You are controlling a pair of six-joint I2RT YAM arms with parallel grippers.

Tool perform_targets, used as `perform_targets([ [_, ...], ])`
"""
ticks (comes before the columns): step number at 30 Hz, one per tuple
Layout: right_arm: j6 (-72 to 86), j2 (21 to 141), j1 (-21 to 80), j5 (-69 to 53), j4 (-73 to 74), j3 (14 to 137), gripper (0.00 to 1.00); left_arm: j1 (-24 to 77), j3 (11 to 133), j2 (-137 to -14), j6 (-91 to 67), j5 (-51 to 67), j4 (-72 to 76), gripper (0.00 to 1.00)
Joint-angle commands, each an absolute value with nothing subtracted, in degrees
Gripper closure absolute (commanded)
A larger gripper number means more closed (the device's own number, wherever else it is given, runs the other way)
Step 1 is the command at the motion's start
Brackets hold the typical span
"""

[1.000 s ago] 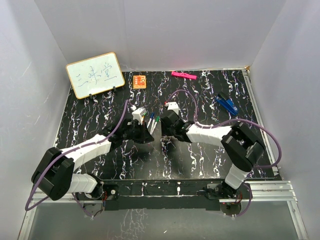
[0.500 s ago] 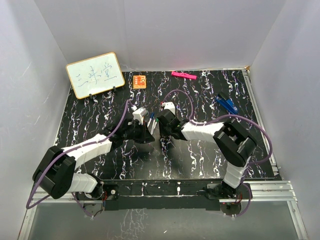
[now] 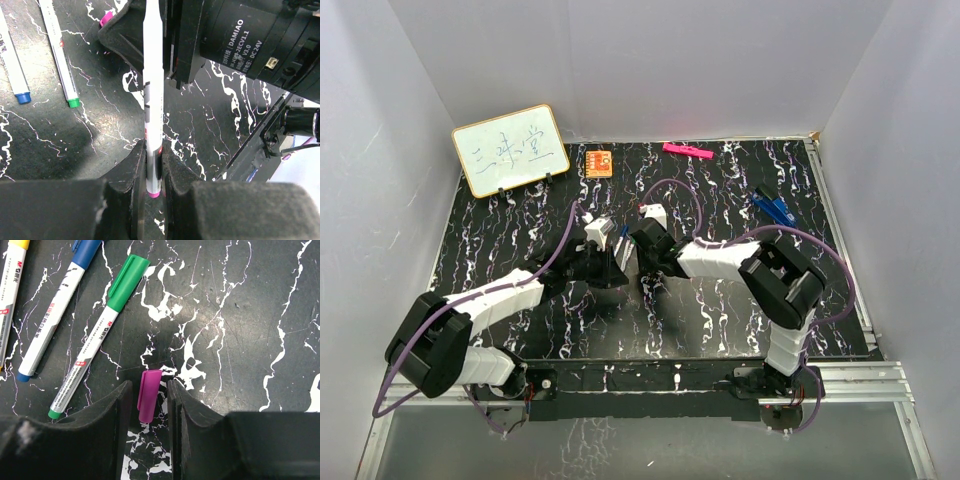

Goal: Insert the pens into the pen caps

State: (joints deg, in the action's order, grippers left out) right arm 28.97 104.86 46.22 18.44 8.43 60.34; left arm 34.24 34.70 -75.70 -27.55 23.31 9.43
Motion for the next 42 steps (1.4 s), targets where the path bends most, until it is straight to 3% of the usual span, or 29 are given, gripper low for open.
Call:
perform_targets([
  [1,28.23,105.85,46.05,19.91,9.6,62.87,0.69,34.15,34.42,-75.97,-27.82,23.4,9.88,1.0],
  [10,28.65,108.99,46.7,19.96,15.65,64.5,0.74,34.16,34.24,-75.59,-28.27,22.97,10.16,1.0],
  [13,28.99,110.62,47.14,20.08,18.96,65.13,0.86,34.15,33.94,-74.92,-28.35,22.28,10.04,1.0],
  [15,29.09,112.11,47.36,20.24,21.51,65.78,1.0,34.18,33.92,-74.71,-28.39,21.94,9.87,1.0],
  [22,30.17,114.05,47.46,22.0,24.42,65.04,1.0,34.17,35.09,-75.52,-28.15,21.7,9.5,1.0],
  [31,31.32,105.62,45.88,30.6,20.2,65.93,1.0,34.17,36.26,-78.12,-27.84,24.24,11.01,1.0],
  [42,25.32,82.96,41.28,27.04,-4.85,53.35,1.0,34.62,37.55,-78.13,-29.35,27.86,15.23,1.0],
])
